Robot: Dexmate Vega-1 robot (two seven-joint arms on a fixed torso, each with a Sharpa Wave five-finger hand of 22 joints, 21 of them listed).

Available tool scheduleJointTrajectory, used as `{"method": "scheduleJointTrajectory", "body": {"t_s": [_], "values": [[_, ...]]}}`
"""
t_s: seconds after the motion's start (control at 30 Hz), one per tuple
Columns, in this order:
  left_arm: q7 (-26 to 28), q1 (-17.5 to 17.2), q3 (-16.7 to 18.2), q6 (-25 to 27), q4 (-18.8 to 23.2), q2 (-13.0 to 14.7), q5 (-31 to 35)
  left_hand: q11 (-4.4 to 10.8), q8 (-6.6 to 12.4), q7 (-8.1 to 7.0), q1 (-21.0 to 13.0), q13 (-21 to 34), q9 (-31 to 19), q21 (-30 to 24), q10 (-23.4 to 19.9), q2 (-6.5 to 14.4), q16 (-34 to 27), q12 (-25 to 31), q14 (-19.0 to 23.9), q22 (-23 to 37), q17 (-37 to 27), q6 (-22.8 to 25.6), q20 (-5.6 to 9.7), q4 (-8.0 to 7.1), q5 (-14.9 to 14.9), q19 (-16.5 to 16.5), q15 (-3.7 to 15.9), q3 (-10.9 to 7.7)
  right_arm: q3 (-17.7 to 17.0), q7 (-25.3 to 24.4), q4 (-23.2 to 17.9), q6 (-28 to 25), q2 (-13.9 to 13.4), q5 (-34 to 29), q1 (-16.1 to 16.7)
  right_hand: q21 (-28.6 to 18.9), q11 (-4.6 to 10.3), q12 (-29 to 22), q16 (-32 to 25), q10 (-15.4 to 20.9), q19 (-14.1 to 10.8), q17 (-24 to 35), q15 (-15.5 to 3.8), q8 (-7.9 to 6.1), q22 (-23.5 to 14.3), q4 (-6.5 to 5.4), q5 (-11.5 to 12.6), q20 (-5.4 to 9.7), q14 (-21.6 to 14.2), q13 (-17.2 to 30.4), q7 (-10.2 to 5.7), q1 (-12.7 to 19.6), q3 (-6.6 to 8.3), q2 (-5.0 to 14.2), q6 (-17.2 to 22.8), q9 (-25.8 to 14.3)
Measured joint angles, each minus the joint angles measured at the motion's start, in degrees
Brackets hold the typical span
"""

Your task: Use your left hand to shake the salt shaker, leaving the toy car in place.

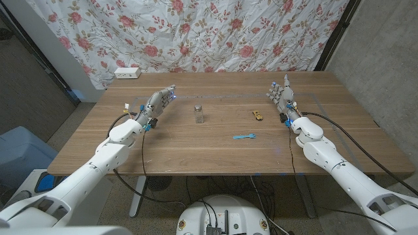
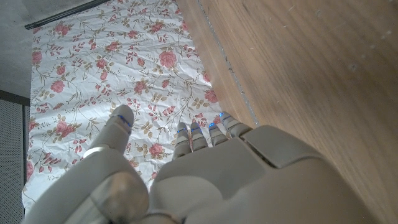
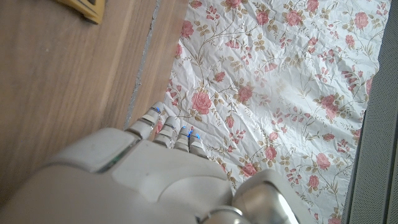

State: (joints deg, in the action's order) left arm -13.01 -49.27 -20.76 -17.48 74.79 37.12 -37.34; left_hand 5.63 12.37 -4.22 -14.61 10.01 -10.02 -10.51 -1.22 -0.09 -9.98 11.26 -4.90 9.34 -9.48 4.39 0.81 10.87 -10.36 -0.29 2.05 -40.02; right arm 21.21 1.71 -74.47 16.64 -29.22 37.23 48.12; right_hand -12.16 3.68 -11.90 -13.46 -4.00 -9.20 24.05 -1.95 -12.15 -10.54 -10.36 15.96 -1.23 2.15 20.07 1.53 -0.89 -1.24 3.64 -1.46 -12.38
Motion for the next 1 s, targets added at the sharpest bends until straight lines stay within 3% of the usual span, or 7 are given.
{"method": "scheduleJointTrajectory", "body": {"t_s": [0.33,0.67,1.0], "values": [[-3.55,1.08,-0.87,0.86,-0.13,1.83,0.44,0.93,-0.52,-0.39,-1.87,0.00,0.01,0.35,0.32,-1.10,0.24,-0.06,-1.49,0.15,0.01,-1.03,-1.00,0.01,0.00,-1.05,-0.22,-0.01,0.00,0.00,0.00,-0.01,0.00,0.00,0.00,0.00,0.00,0.00,0.00,0.00,0.00,0.00,0.00,0.00,0.00,0.00,0.00,0.00,0.00,0.00,0.00,0.00,0.00,0.00,0.00,0.00],[-8.58,3.07,-2.49,0.32,-1.60,3.42,2.09,1.66,-0.74,-1.35,-4.14,-0.01,0.01,0.56,1.11,-1.57,0.24,-0.46,-3.17,0.15,0.01,-2.18,-0.84,0.05,0.00,-2.71,-0.06,-0.43,0.00,0.00,-0.01,-0.03,0.00,0.00,0.02,0.00,0.00,0.00,0.00,0.00,0.00,-0.01,0.00,0.00,0.00,0.00,0.00,0.00,0.00,0.00,0.00,0.00,0.00,0.00,0.00,0.01],[-11.14,4.00,-3.43,-1.63,-3.01,4.12,3.17,1.22,-1.36,-1.38,-8.83,-0.01,0.01,0.77,6.22,-3.41,0.24,-1.11,-4.64,0.14,0.01,-7.01,-1.94,-0.19,0.21,-9.34,-0.10,-1.60,-0.01,-0.02,-0.04,-0.06,-0.01,0.01,0.02,0.00,0.00,0.00,0.00,0.00,0.00,-0.01,0.00,0.00,0.01,0.00,0.00,0.00,0.00,-0.01,0.00,0.00,0.00,0.00,0.00,0.01]]}}
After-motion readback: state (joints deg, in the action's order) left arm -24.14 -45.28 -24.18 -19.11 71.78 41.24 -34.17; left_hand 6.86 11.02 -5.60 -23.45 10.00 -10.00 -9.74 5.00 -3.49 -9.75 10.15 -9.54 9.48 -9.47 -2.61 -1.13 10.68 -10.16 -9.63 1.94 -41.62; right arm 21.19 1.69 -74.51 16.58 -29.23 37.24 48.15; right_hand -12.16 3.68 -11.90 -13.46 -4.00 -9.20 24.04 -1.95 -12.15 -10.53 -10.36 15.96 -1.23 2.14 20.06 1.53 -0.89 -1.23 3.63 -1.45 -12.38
